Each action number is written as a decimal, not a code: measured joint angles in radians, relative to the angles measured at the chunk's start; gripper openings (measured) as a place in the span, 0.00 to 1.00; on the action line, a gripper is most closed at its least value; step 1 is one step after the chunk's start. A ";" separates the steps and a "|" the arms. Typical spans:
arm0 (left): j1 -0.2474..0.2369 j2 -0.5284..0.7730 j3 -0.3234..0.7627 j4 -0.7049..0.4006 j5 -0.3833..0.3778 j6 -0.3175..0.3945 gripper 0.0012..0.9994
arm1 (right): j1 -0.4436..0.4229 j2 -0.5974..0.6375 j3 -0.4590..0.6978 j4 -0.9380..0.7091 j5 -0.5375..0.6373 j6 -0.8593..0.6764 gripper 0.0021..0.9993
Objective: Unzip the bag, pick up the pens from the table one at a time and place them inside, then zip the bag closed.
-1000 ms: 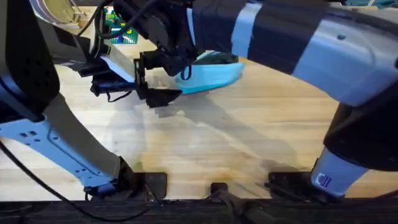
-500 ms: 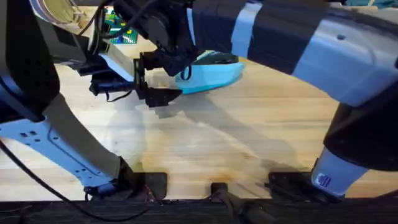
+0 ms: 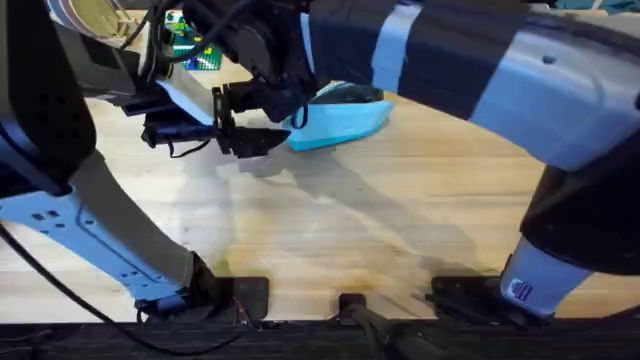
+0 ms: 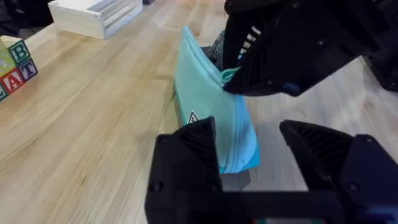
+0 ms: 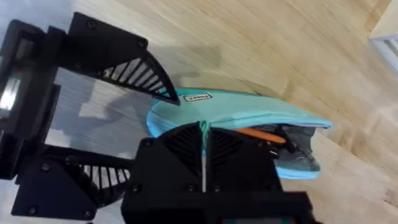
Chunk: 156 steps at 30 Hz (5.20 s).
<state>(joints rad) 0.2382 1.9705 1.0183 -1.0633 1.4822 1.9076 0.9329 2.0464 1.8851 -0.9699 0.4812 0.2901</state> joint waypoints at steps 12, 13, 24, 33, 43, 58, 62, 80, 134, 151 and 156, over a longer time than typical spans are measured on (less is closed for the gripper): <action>-0.059 0.000 0.000 0.025 0.004 -0.007 0.75 | 0.000 0.000 0.000 0.000 0.000 0.000 0.03; -0.067 0.000 0.000 0.034 0.005 -0.009 0.73 | 0.000 0.000 0.000 0.000 0.000 0.000 0.03; -0.063 0.000 0.001 0.047 0.006 -0.013 0.51 | 0.000 0.000 0.000 -0.001 -0.002 0.000 0.03; -0.049 0.000 0.008 0.050 0.007 -0.015 0.04 | 0.002 0.000 0.000 -0.007 -0.016 0.000 0.03; -0.049 0.000 0.008 0.050 0.007 -0.015 0.04 | 0.002 0.000 0.000 -0.007 -0.016 0.000 0.03; -0.049 0.000 0.008 0.051 0.008 -0.015 0.04 | -0.049 0.000 0.005 -0.018 -0.061 0.000 0.03; -0.049 0.000 0.009 0.054 0.008 -0.016 0.04 | -0.074 0.000 0.006 -0.027 -0.070 0.000 0.03; -0.051 0.000 0.010 0.054 0.009 -0.016 0.04 | -0.201 0.000 0.008 -0.068 -0.115 -0.037 0.03; -0.074 0.000 0.010 0.055 0.007 -0.015 0.04 | -0.518 0.000 0.003 -0.084 -0.252 -0.040 0.03; -0.078 0.000 0.011 0.059 0.007 -0.015 0.04 | -0.585 0.026 -0.021 -0.021 -0.306 -0.037 0.03; -0.078 0.000 0.011 0.059 0.007 -0.015 0.04 | -0.618 0.084 -0.021 0.002 -0.319 -0.036 0.03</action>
<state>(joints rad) 0.1604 1.9705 1.0298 -1.0039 1.4895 1.8923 0.3144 2.1301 1.8637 -0.9676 0.1622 0.2539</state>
